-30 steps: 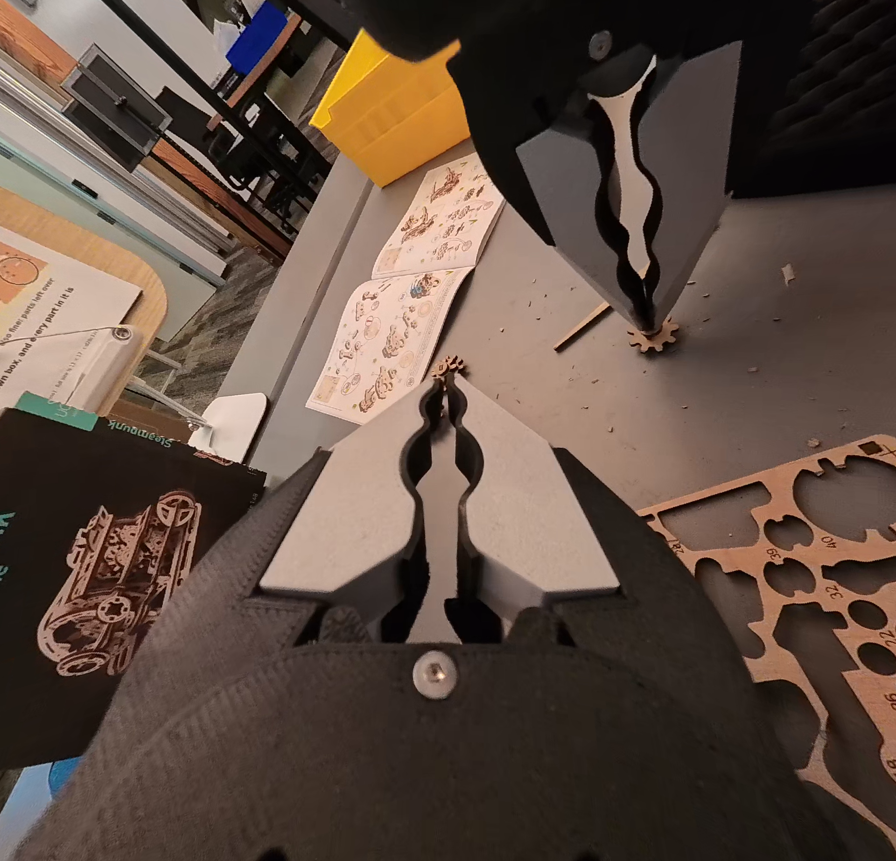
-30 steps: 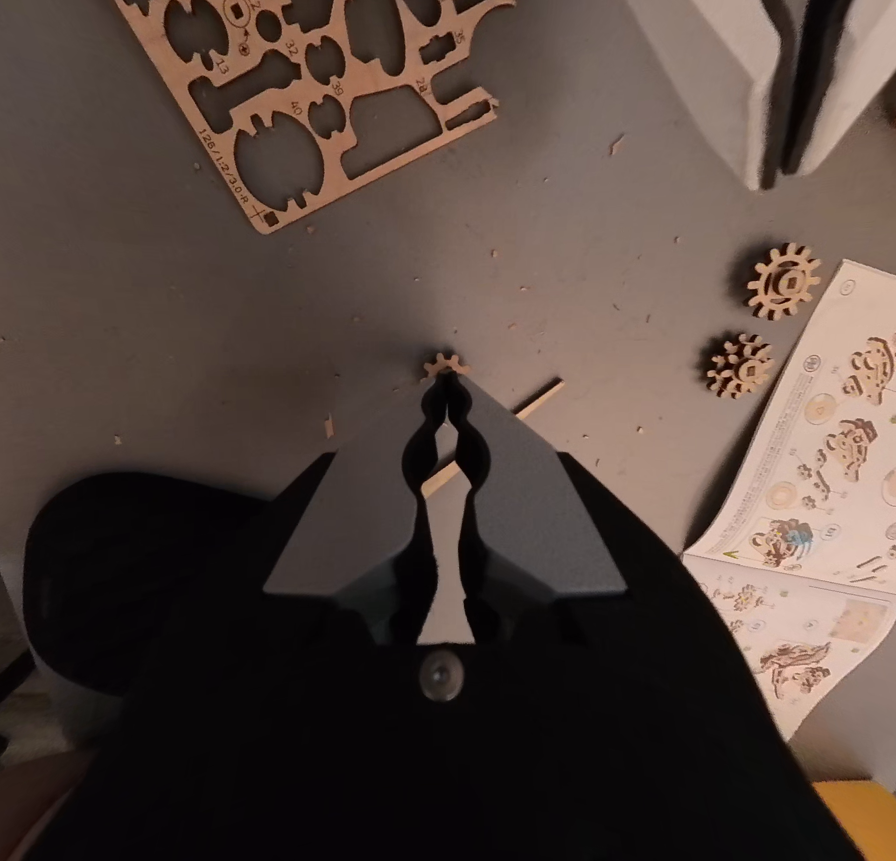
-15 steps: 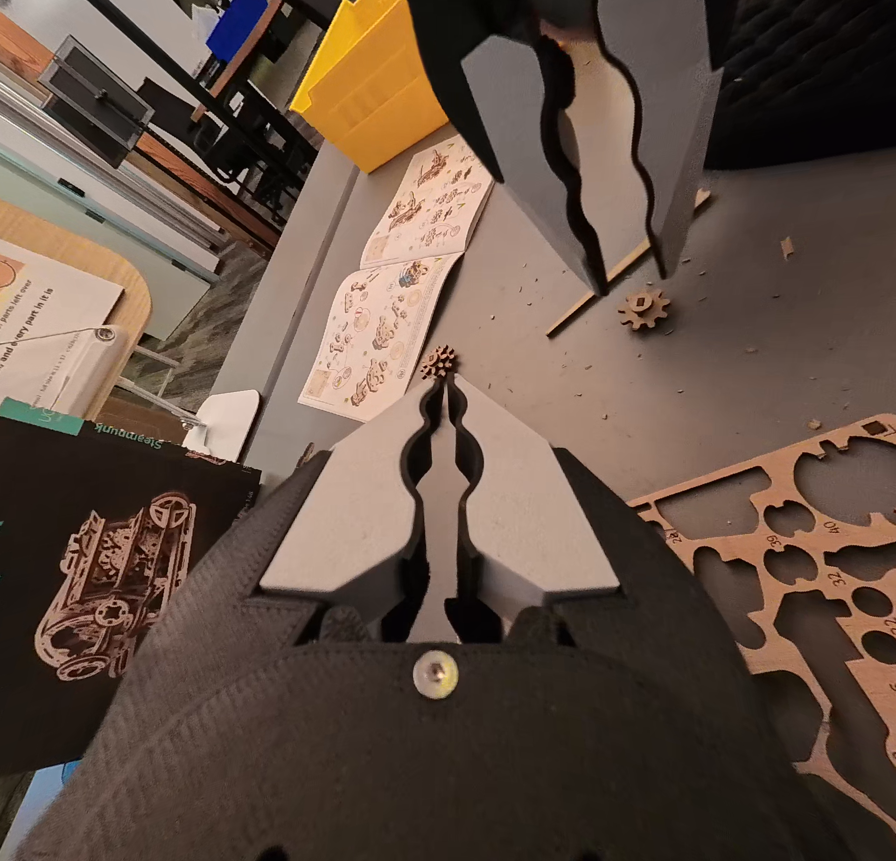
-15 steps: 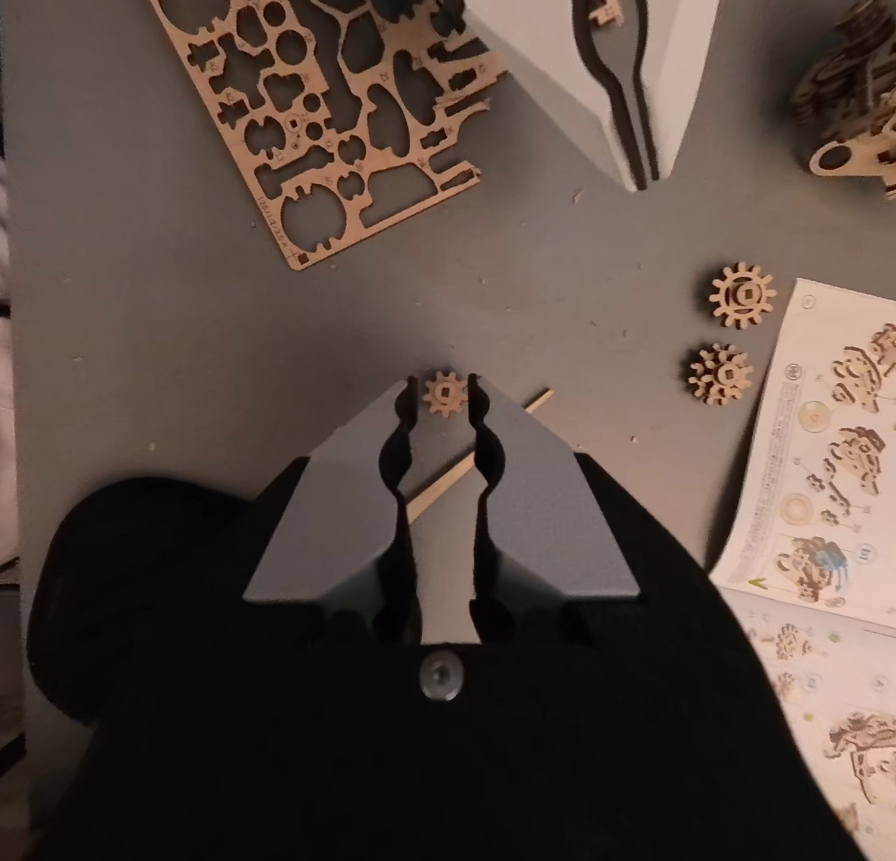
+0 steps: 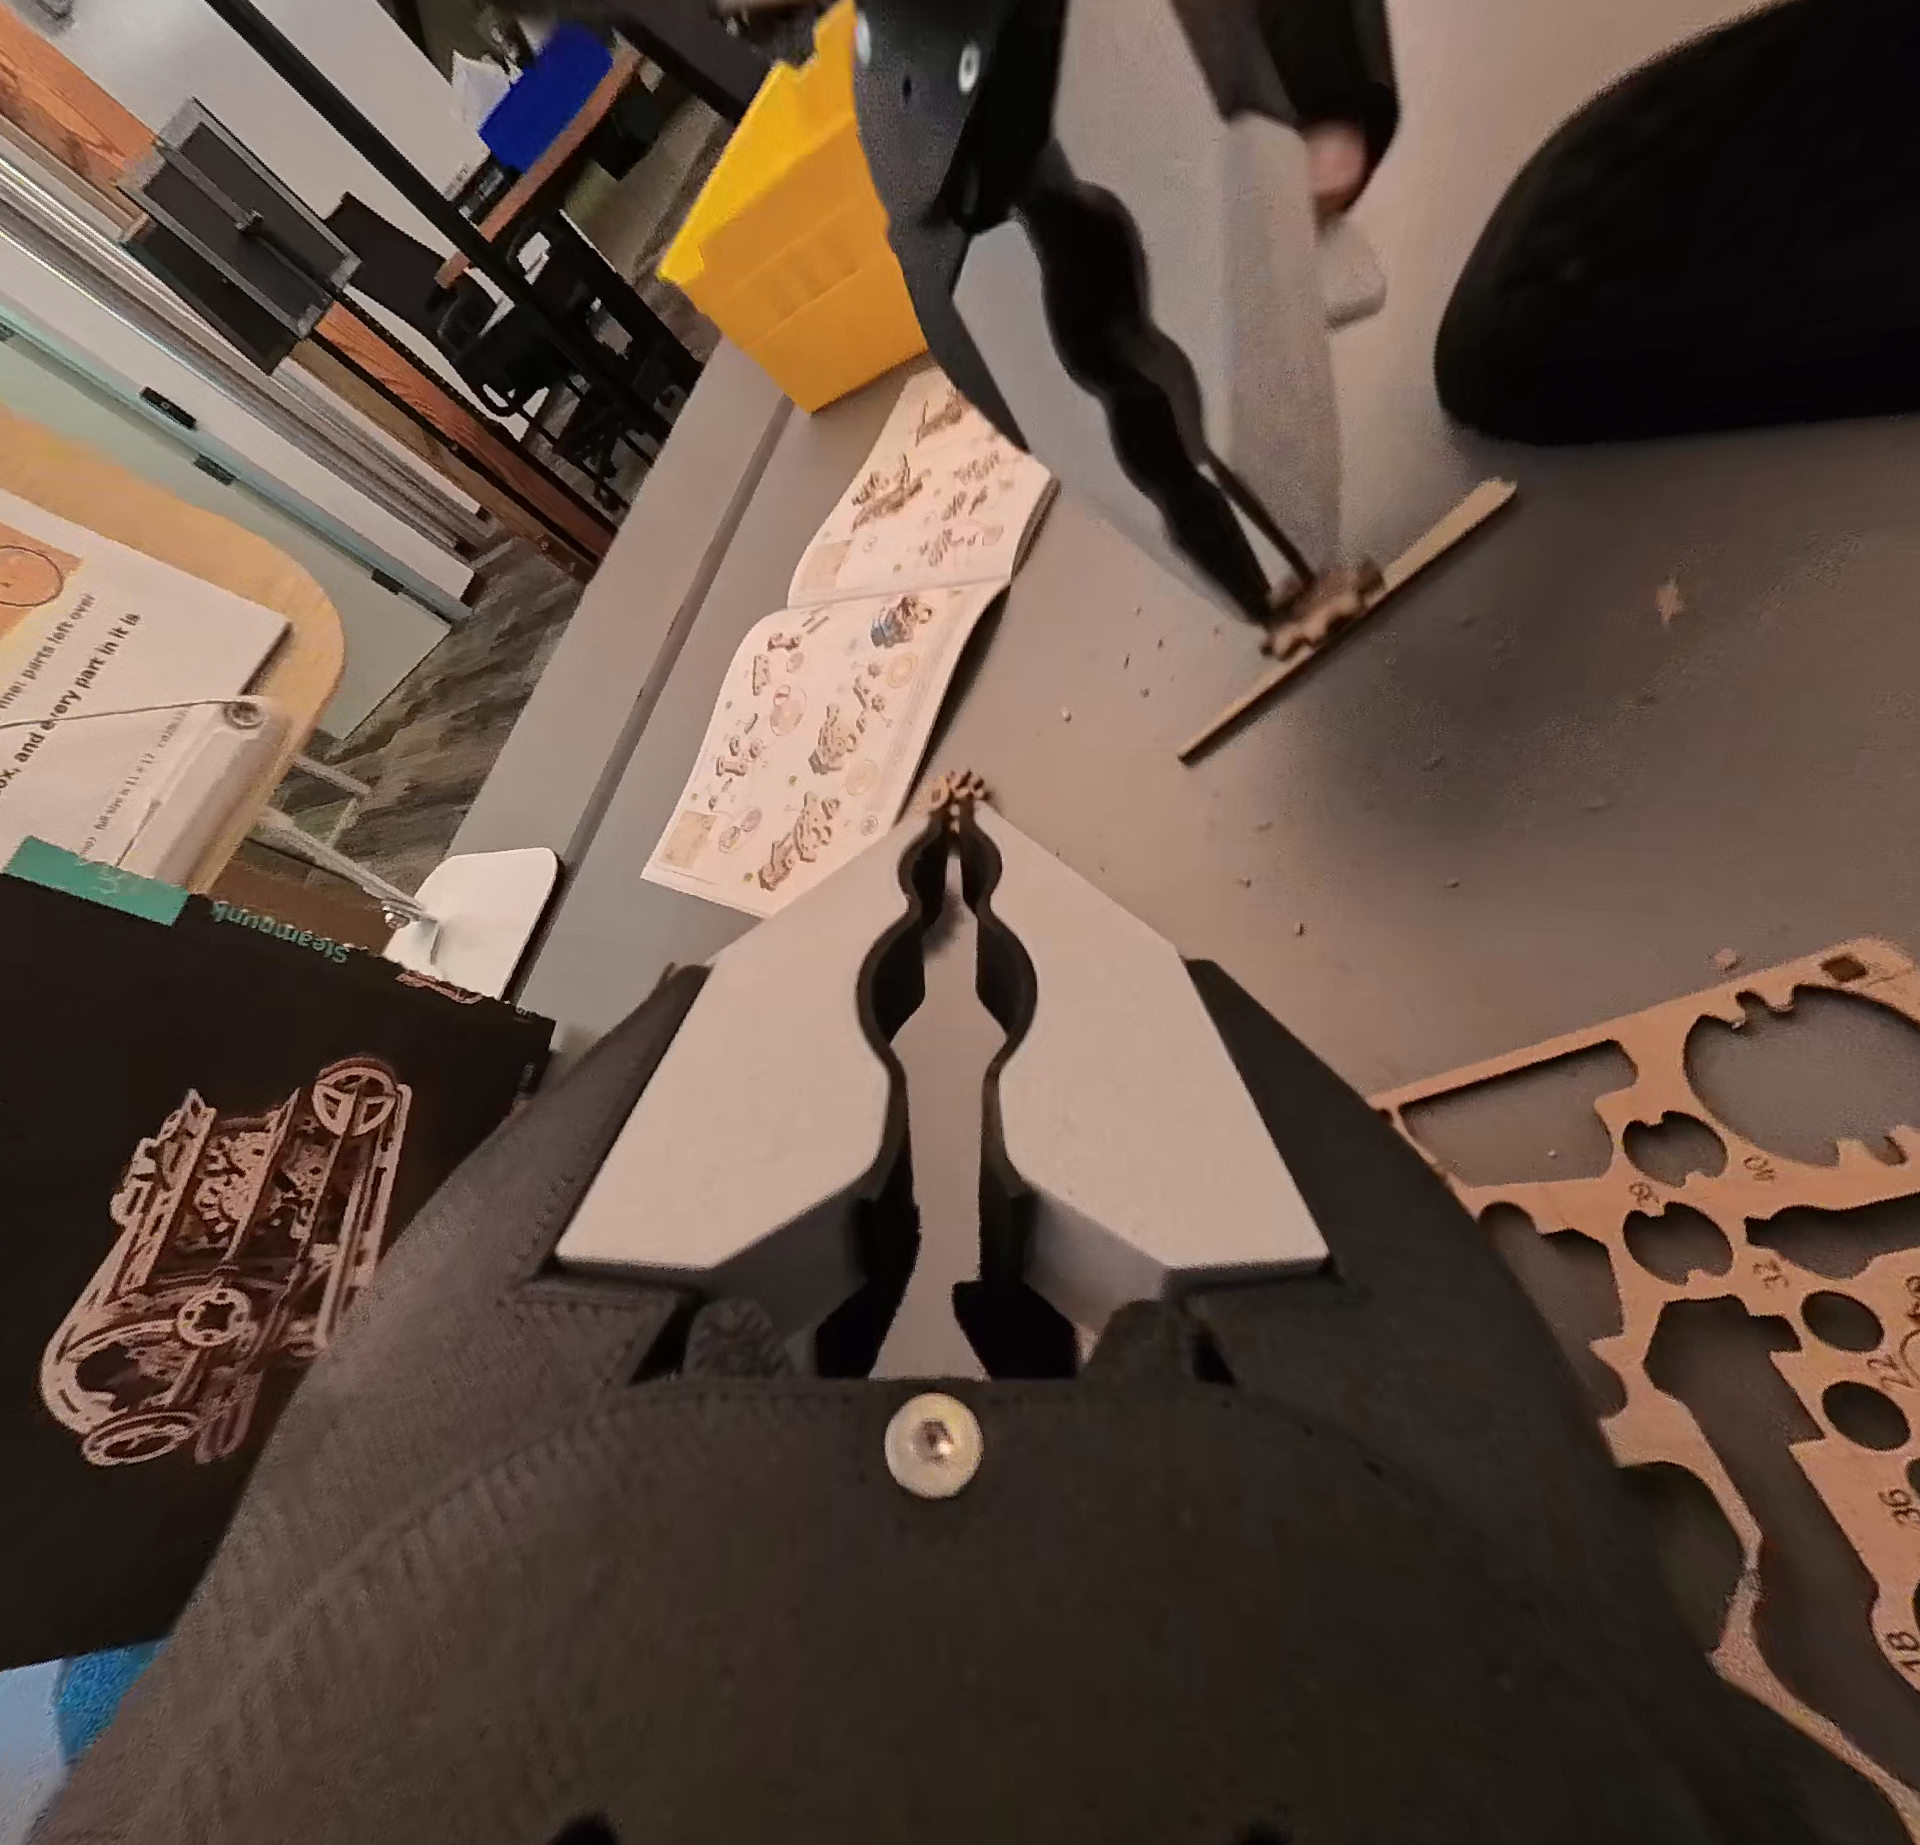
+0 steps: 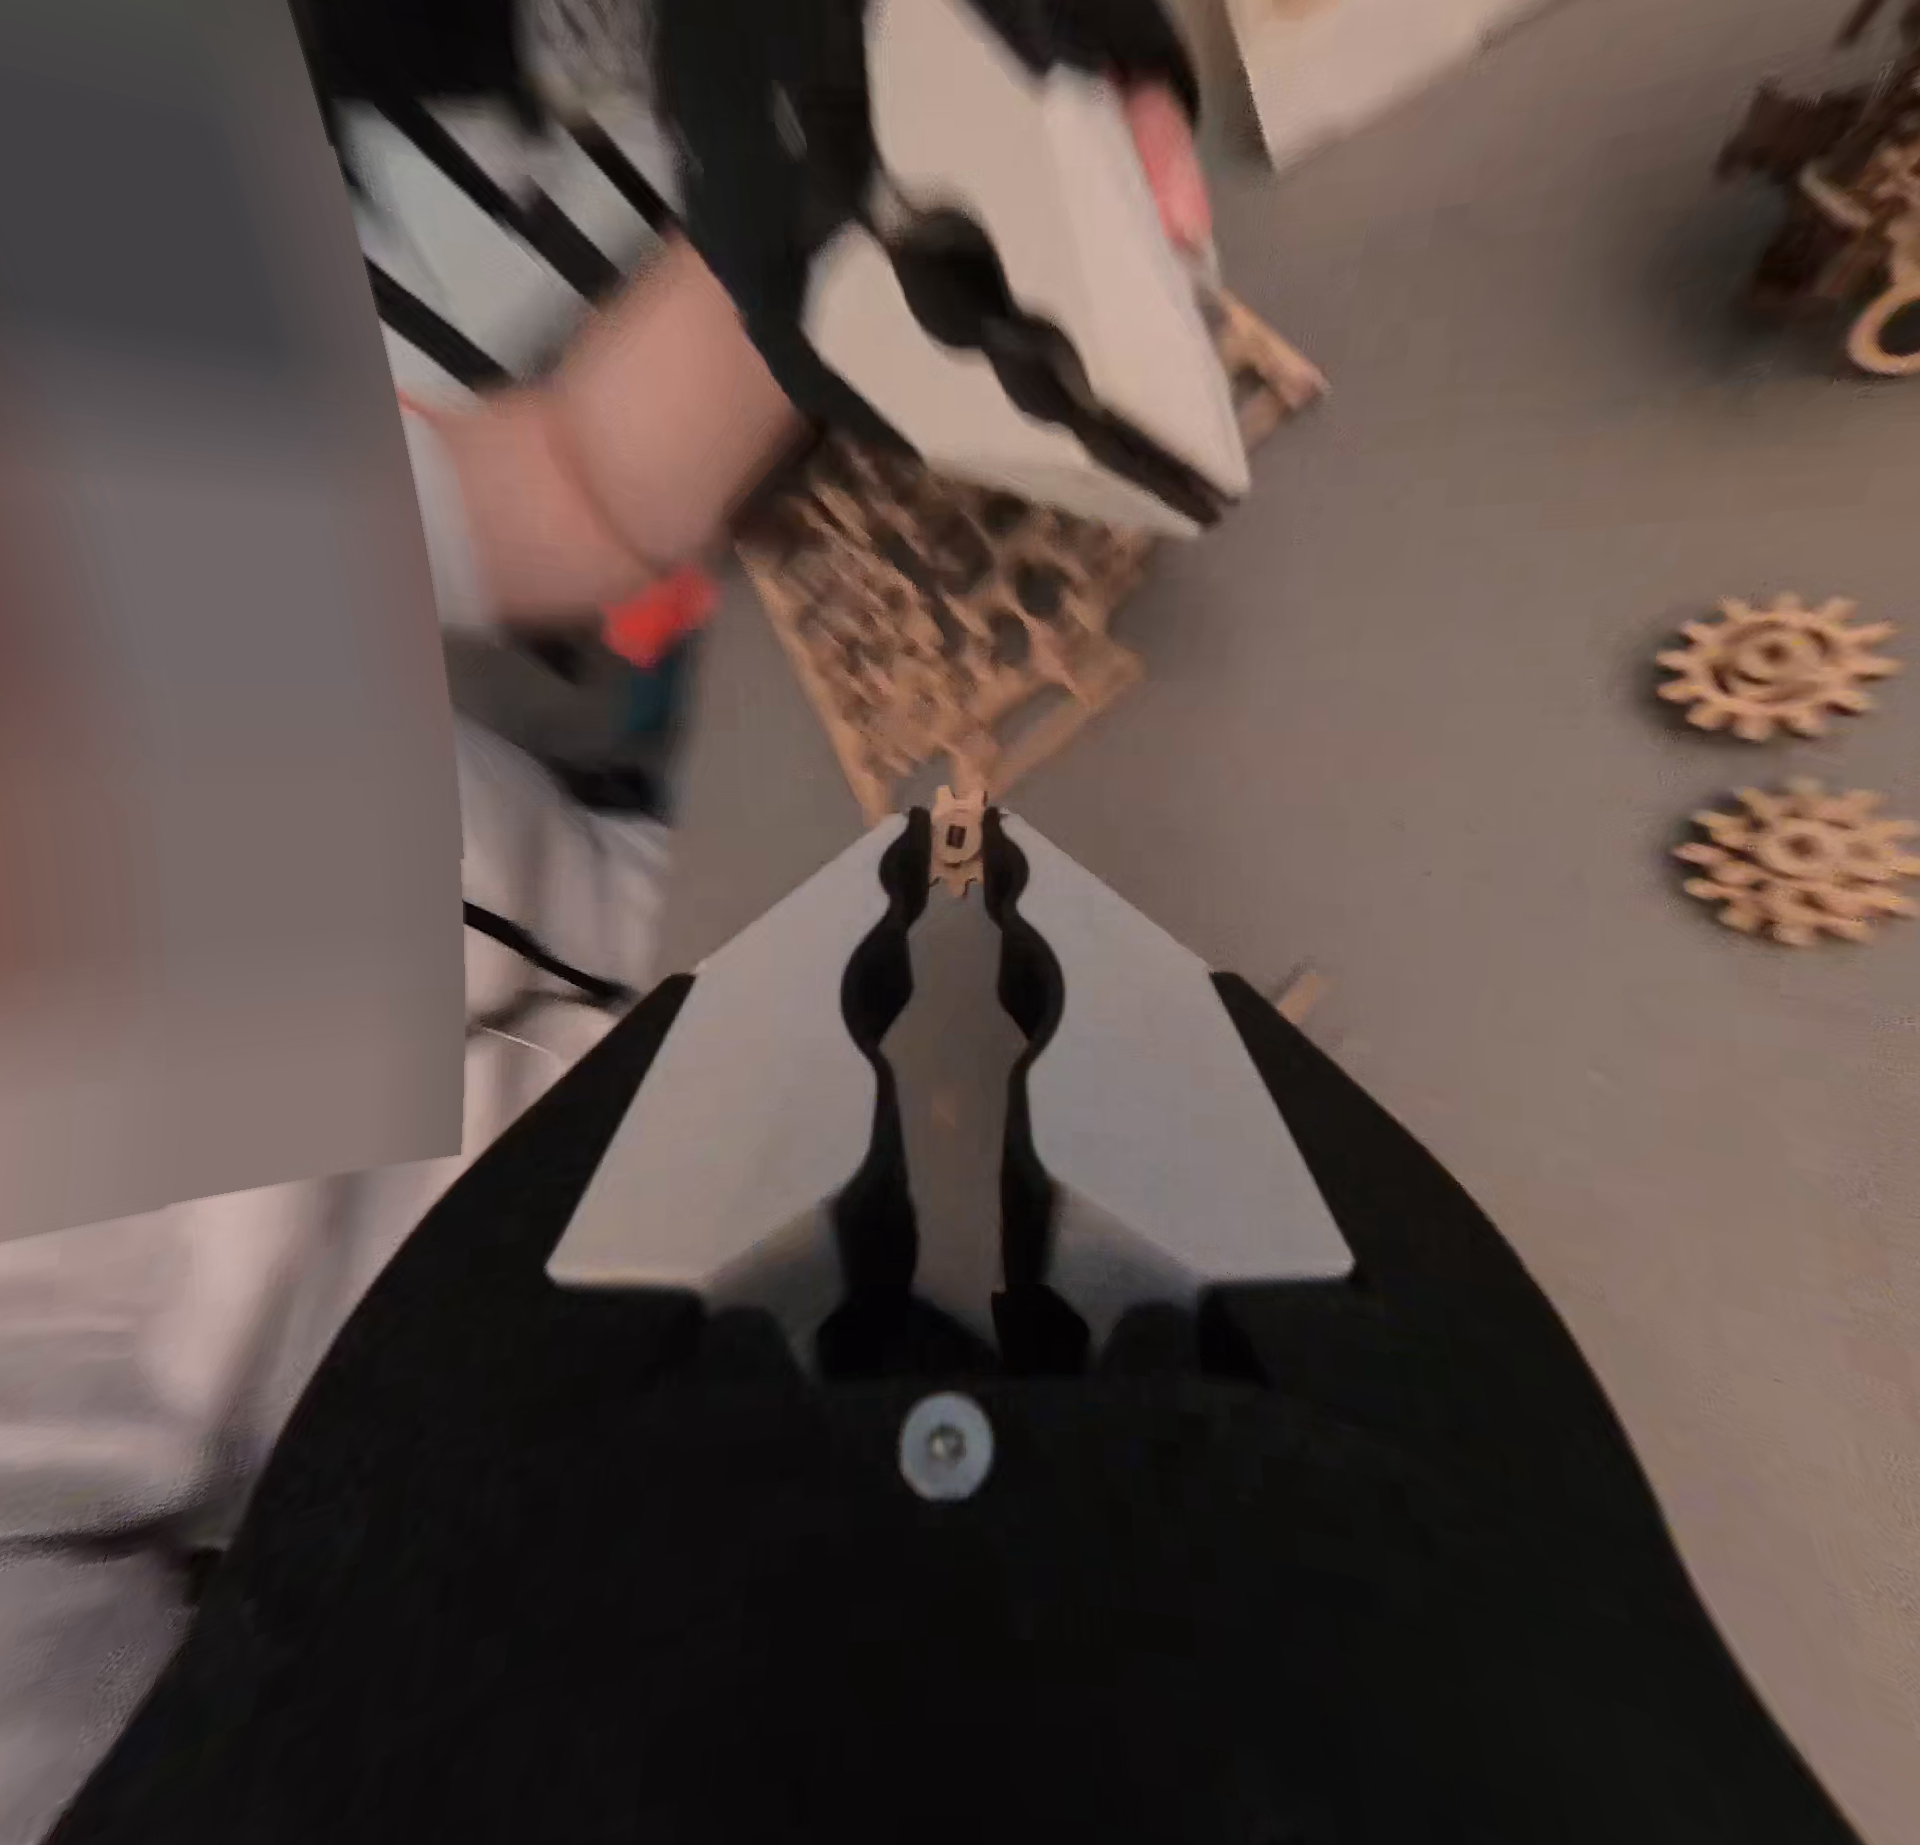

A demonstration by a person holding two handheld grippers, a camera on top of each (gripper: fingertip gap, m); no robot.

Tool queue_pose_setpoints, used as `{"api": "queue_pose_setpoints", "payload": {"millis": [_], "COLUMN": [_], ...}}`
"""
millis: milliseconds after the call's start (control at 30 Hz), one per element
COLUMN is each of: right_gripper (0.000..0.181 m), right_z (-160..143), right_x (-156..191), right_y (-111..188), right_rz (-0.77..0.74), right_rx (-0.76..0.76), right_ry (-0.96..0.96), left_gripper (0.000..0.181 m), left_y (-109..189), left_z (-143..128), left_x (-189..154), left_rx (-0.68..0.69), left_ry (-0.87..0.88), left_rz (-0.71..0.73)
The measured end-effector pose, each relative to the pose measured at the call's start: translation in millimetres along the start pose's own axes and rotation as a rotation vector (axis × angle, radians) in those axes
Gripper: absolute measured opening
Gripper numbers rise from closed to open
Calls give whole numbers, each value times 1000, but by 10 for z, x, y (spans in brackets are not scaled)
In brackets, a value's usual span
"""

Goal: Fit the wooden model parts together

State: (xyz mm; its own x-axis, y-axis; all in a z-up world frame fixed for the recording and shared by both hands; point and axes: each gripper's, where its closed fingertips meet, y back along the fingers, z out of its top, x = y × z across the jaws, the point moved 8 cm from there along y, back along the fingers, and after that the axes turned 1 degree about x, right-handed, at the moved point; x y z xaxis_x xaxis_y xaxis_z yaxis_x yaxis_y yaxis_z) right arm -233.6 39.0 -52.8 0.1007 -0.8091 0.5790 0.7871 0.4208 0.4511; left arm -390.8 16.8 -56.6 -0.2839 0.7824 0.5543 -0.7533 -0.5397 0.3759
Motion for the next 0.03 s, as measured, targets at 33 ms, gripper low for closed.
{"api": "queue_pose_setpoints", "payload": {"millis": [33], "right_gripper": [8], "right_z": [59], "right_x": [8], "right_y": [95], "right_rz": [123], "right_rx": [-116], "right_ry": [-80], "left_gripper": [0], "left_y": [18], "left_z": [22], "left_x": [15], "left_rx": [-24], "left_ry": [19], "left_rz": [2]}}
